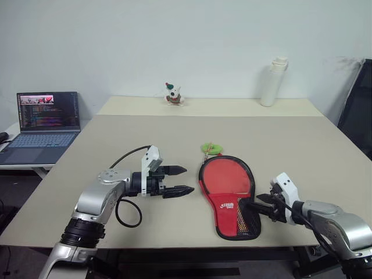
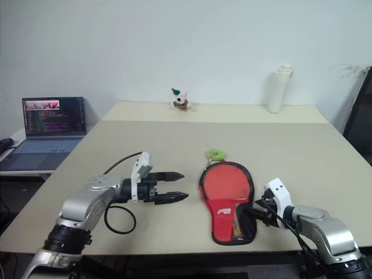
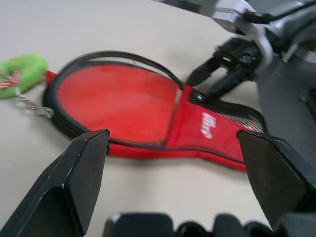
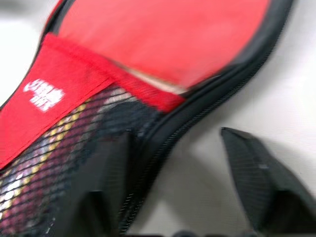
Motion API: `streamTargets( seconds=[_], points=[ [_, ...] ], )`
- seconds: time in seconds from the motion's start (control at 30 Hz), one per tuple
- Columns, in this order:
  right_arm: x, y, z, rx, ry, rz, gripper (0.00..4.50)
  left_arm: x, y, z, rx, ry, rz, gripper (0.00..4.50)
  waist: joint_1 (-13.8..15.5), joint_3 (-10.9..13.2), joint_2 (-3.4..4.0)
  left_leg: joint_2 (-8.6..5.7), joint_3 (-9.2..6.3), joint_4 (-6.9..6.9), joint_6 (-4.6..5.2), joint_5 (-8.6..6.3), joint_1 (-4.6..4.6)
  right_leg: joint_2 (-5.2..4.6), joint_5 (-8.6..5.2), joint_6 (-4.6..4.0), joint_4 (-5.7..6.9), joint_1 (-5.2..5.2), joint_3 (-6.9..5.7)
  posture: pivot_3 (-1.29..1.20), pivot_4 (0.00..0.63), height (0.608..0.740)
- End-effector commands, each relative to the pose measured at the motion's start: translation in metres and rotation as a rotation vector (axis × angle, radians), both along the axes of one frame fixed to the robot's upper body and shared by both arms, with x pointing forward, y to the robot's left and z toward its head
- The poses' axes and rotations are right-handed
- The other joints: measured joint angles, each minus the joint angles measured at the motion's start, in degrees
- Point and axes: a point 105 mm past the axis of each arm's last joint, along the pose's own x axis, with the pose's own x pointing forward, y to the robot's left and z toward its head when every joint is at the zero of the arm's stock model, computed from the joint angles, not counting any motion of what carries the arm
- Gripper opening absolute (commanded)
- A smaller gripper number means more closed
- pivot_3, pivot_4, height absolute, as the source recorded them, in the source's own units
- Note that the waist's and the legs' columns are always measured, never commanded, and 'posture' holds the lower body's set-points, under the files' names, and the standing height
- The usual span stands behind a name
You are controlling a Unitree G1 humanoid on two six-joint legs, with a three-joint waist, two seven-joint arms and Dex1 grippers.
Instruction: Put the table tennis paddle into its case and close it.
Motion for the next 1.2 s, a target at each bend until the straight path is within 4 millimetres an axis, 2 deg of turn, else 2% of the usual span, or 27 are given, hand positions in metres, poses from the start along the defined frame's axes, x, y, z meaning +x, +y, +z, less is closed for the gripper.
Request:
streamTargets(
  seconds=[0.03,0.17,0.2,0.37,0.57,0.73,0.87,1.07,1.2],
  points=[
    [-0.006,0.000,-0.010,-0.034,0.074,0.023,1.49,-0.012,0.001,0.025,0.031,-0.094,-0.122,4.50,0.0,0.0,0.00,0.00,-0.01,0.00,0.00,0.00,0.00,0.00,0.00,-0.01,-0.01,0.00,-0.01,0.00,0.150,0.740],
    [-0.009,0.005,-0.017,-0.025,0.130,0.022,0.23,-0.018,0.007,0.031,0.083,-0.111,-0.175,4.50,0.2,0.0,-0.02,-0.01,0.00,0.02,0.00,0.00,0.00,-0.01,-0.11,-0.19,-0.03,0.03,0.00,0.00,0.150,0.740],
    [-0.009,0.007,-0.019,-0.018,0.146,0.020,0.04,-0.019,0.008,0.032,0.092,-0.114,-0.182,4.50,0.2,0.0,-0.04,-0.01,0.02,0.03,0.00,0.00,0.02,-0.02,-0.12,-0.20,-0.04,0.04,0.01,0.00,0.150,0.740],
    [-0.012,0.016,-0.025,0.044,0.223,0.005,0.04,-0.026,0.010,0.030,0.119,-0.104,-0.220,4.50,0.1,-0.1,-0.19,0.08,0.00,0.03,0.00,0.00,0.04,-0.04,-0.11,-0.20,-0.04,0.06,0.01,0.00,0.150,0.740],
    [-0.024,0.038,-0.011,0.115,0.247,0.111,0.04,-0.043,0.013,0.019,0.161,-0.050,-0.279,4.50,-0.2,-0.1,-0.19,0.31,-0.10,-0.07,-0.01,-0.02,0.05,0.04,-0.13,-0.22,-0.02,0.04,0.00,0.00,0.150,0.740],
    [-0.035,0.048,-0.006,0.117,0.250,0.167,0.04,-0.051,0.014,0.015,0.169,-0.026,-0.293,4.50,-0.1,-0.1,-0.16,0.66,-0.18,-0.12,-0.13,-0.16,0.00,0.54,-0.29,-0.50,0.00,-0.05,-0.02,0.00,0.150,0.740],
    [-0.041,0.050,-0.007,0.117,0.264,0.177,0.04,-0.052,0.013,0.014,0.169,-0.024,-0.293,4.50,-0.1,-0.1,-0.15,0.83,-0.20,-0.13,-0.13,-0.22,0.00,0.91,-0.37,-0.63,0.04,-0.10,-0.01,0.00,0.150,0.740],
    [-0.049,0.041,-0.010,0.116,0.288,0.155,0.04,-0.051,0.014,0.013,0.173,-0.022,-0.287,4.50,0.0,-0.1,-0.14,0.86,-0.19,-0.13,-0.12,-0.23,0.00,0.97,-0.39,-0.66,0.05,-0.11,-0.01,0.00,0.150,0.740],
    [-0.041,0.037,-0.015,0.100,0.279,0.084,0.04,-0.050,0.012,0.012,0.169,-0.023,-0.285,4.50,0.0,-0.1,-0.14,0.85,-0.16,-0.13,-0.14,-0.24,0.00,0.96,-0.39,-0.65,0.03,-0.10,0.01,0.00,0.150,0.740]
  ],
)
